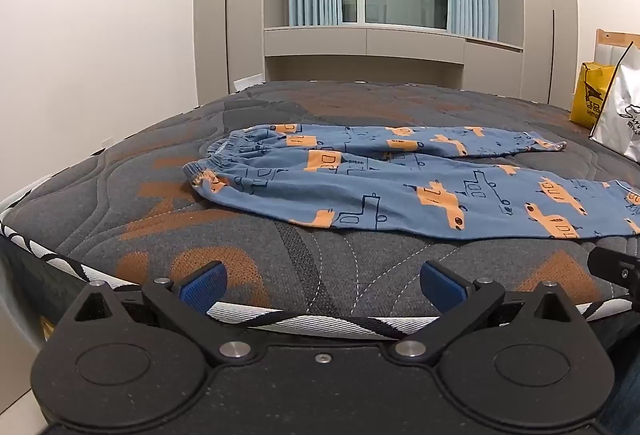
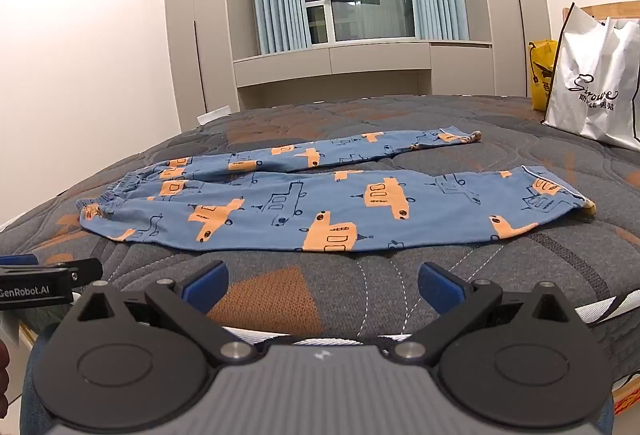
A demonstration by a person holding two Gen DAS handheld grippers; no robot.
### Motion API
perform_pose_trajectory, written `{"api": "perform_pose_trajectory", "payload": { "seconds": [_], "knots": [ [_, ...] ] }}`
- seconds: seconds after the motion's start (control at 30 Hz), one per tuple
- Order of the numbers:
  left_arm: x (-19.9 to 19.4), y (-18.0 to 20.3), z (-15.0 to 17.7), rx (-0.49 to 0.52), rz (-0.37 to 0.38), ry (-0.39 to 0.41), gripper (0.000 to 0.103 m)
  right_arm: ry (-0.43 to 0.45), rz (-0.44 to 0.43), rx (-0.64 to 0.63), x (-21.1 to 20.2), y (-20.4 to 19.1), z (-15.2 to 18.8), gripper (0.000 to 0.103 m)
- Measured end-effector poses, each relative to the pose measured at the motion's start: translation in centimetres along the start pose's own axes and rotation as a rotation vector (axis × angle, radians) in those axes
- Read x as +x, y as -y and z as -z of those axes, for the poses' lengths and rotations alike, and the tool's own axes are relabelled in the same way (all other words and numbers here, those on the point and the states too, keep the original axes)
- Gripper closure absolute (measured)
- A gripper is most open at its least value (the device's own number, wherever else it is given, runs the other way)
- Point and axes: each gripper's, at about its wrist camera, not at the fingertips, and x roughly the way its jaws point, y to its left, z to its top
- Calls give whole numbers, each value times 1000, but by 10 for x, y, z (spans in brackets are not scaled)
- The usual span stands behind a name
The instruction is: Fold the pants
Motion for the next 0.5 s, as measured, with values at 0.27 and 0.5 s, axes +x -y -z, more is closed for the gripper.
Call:
{"api": "perform_pose_trajectory", "payload": {
  "seconds": [0.27,0.5],
  "knots": [
    [0,0,0,-1,1,2,1,3,-2,-1,0,0,0,0],
    [-1,-1,0,-1,4,-4,1,-4,0,2,1,-1,0,0]
  ]
}}
